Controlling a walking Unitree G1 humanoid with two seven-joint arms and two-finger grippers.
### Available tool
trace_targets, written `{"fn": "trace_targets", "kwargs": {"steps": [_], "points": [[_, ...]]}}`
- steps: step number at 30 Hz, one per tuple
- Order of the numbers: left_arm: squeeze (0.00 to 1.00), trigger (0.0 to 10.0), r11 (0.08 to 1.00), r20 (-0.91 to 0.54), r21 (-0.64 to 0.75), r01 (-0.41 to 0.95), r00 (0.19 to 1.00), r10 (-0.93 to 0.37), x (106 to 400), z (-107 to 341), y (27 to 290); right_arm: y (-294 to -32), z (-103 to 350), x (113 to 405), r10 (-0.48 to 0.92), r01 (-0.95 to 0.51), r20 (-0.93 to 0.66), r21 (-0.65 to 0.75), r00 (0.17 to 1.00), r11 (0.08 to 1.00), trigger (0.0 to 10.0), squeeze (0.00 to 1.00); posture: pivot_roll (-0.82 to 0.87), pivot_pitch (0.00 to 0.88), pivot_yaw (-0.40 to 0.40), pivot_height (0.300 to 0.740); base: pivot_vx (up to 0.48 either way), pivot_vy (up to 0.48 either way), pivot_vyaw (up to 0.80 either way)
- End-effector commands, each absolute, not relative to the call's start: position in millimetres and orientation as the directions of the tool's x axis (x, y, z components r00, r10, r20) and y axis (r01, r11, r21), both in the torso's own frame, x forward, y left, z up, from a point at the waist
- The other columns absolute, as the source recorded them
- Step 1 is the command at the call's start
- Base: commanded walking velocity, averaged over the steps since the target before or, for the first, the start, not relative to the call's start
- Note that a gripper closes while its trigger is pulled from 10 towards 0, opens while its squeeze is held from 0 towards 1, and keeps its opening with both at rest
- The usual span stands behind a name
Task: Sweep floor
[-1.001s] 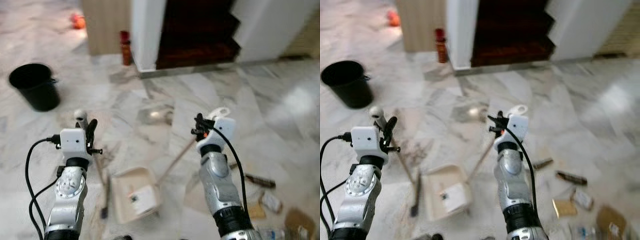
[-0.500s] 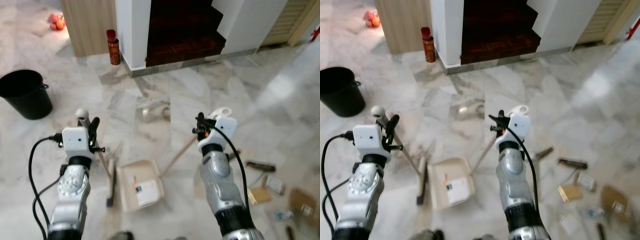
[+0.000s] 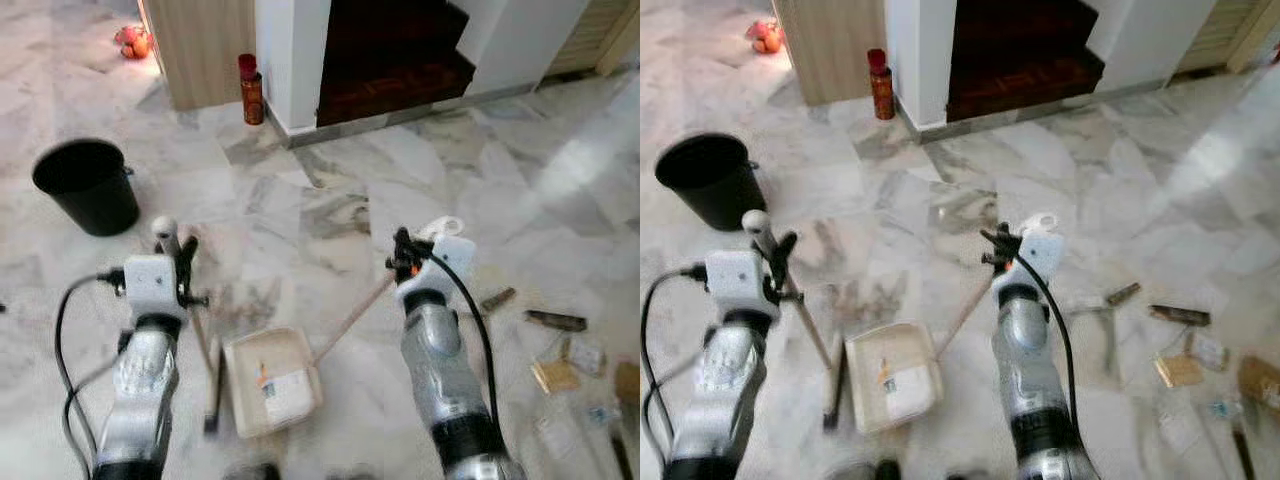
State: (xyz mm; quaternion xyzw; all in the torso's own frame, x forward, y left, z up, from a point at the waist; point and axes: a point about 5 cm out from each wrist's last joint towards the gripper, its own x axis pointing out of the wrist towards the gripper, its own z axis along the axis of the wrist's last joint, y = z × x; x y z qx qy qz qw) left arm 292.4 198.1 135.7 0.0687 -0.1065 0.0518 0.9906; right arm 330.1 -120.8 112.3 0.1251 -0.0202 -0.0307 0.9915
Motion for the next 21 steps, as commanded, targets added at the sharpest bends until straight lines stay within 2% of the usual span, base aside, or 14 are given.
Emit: {"fn": "trace_targets", "kwargs": {"steps": [1, 6, 21], "points": [[0.00, 10.0, 0.986, 0.262, 0.118, -0.120, 0.961, 0.086, 292.3, 145.6, 198.1, -123.8, 121.5, 332.9, -0.078, 0.060, 0.065, 0.246, 0.995, 0.968, 10.0, 0.00, 0.05, 0.178, -0.102, 0.740, 0.000, 0.382, -0.51], [0.00, 10.0, 0.985, 0.261, 0.118, -0.123, 0.961, 0.088, 291.8, 145.9, 199.4, -123.3, 121.5, 333.1, -0.076, 0.058, 0.063, 0.249, 0.995, 0.967, 10.0, 0.00, 0.05, 0.179, -0.103, 0.740, 0.000, 0.381, -0.74], [0.00, 10.0, 0.985, 0.258, 0.117, -0.129, 0.961, 0.096, 291.1, 145.2, 200.4, -122.8, 122.2, 333.1, -0.071, 0.052, 0.068, 0.242, 0.995, 0.969, 10.0, 0.00, 0.06, 0.181, -0.107, 0.740, 0.000, 0.384, 0.00]]}}
